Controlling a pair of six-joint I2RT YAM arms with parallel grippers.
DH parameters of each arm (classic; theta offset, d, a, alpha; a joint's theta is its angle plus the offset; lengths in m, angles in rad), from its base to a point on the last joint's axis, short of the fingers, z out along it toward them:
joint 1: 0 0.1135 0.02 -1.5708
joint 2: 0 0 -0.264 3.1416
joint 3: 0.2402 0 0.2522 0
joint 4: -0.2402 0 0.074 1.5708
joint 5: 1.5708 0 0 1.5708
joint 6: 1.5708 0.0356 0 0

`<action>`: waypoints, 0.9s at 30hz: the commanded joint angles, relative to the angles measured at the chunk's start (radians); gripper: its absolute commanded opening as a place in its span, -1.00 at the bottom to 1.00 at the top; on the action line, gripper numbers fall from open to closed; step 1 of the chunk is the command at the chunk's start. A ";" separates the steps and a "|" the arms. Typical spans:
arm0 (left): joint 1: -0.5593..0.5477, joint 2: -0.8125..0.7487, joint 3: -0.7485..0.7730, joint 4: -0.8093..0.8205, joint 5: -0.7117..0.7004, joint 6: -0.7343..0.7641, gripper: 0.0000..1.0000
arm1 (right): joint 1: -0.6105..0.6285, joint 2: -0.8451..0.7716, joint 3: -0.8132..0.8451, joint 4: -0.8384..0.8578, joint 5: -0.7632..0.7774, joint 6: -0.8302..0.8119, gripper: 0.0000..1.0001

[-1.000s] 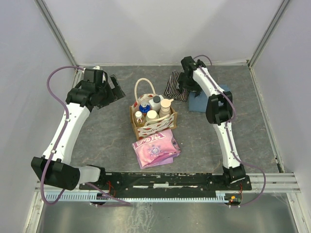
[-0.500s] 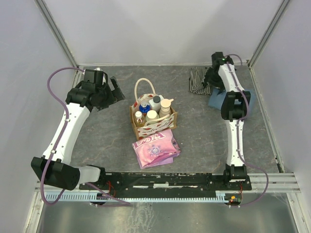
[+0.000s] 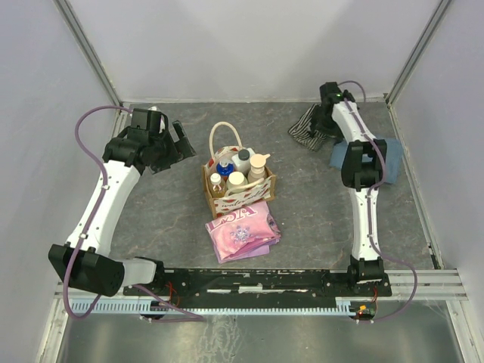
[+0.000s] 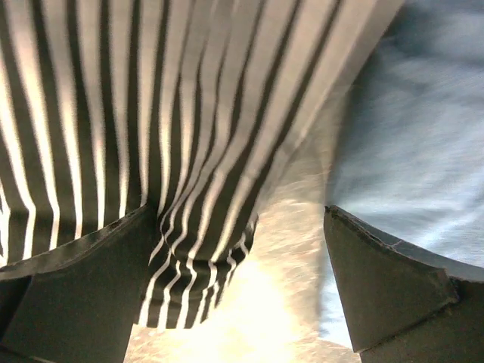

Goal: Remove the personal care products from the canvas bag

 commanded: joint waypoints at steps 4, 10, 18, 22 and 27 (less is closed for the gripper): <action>0.002 -0.035 0.012 0.014 0.020 0.006 0.97 | 0.077 -0.008 0.023 0.043 -0.112 -0.234 0.99; 0.000 -0.039 0.015 0.008 0.003 0.009 0.97 | -0.004 0.090 0.060 0.035 -0.161 -0.321 0.99; 0.001 -0.006 0.029 0.016 0.014 -0.005 0.96 | 0.020 -0.093 -0.131 0.142 -0.107 -0.263 1.00; 0.000 0.004 0.026 0.016 0.020 -0.006 0.96 | 0.016 -0.014 0.013 0.025 -0.099 -0.261 1.00; 0.000 0.000 0.024 0.016 0.023 -0.006 0.95 | 0.011 0.117 0.225 -0.077 -0.003 -0.261 1.00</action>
